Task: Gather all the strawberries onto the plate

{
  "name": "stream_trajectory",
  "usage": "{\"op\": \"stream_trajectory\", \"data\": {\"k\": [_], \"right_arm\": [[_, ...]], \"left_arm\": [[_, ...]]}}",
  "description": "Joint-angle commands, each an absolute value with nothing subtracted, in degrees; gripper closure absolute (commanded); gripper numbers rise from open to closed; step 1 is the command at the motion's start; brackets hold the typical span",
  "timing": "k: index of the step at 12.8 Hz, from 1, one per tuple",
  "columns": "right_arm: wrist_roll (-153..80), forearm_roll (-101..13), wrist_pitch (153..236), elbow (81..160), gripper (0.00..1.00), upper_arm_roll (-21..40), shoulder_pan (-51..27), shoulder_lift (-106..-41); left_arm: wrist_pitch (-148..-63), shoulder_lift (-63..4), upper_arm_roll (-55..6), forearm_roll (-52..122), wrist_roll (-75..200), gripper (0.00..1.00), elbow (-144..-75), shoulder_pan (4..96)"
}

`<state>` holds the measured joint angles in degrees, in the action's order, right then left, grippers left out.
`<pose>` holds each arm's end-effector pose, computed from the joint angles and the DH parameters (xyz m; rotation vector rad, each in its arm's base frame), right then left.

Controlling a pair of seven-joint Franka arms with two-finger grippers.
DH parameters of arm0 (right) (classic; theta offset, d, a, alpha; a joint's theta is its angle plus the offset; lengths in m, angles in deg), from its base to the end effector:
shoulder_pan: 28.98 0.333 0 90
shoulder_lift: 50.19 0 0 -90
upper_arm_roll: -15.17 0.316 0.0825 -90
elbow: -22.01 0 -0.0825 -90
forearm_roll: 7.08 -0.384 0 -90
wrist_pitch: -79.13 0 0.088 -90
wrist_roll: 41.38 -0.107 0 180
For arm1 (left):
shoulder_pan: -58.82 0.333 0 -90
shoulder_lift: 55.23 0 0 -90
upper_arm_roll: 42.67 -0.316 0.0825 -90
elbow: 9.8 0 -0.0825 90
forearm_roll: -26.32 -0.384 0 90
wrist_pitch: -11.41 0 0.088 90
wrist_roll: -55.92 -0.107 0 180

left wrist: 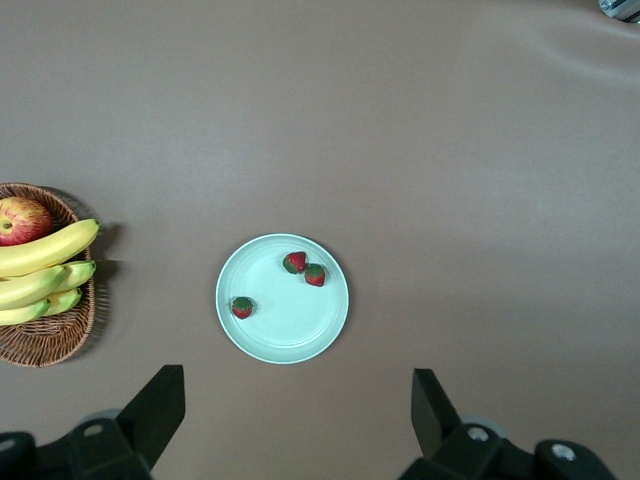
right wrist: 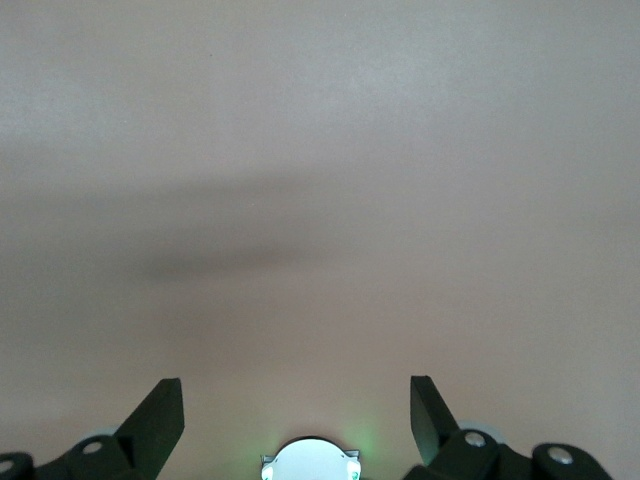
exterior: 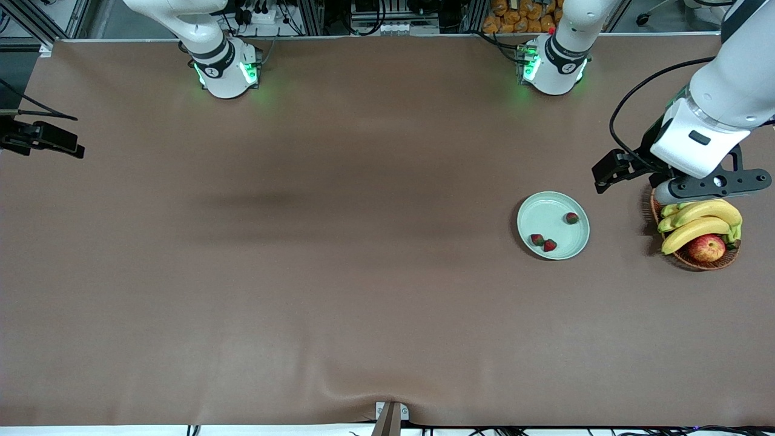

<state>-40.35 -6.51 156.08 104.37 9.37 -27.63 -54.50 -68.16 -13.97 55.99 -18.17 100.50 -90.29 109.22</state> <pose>0.5516 -0.0418 0.6265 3.1195 -0.0959 -0.2658 0.5768 -0.1419 0.6207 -3.1329 -0.1459 -0.0943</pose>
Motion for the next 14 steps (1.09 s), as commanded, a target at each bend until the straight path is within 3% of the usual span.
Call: {"op": "stream_trajectory", "data": {"k": [1, 7, 14], "right_arm": [[-39.98, -5.23, 156.56, 104.89, 0.00, 9.01, -26.78, -54.06], [-39.98, -5.23, 156.47, 104.89, 0.00, 9.01, -26.78, -54.06], [-39.89, -5.23, 156.47, 104.71, 0.00, 9.01, -26.78, -54.06]], "left_arm": [[-66.20, -13.48, 57.61, -19.21, 99.60, 0.00, -88.64, 108.75], [-66.20, -14.80, 53.32, -17.99, 97.67, 0.00, -83.81, 105.15], [-67.08, -26.66, 31.36, -5.78, 91.26, 0.00, -78.19, 94.18]]}}
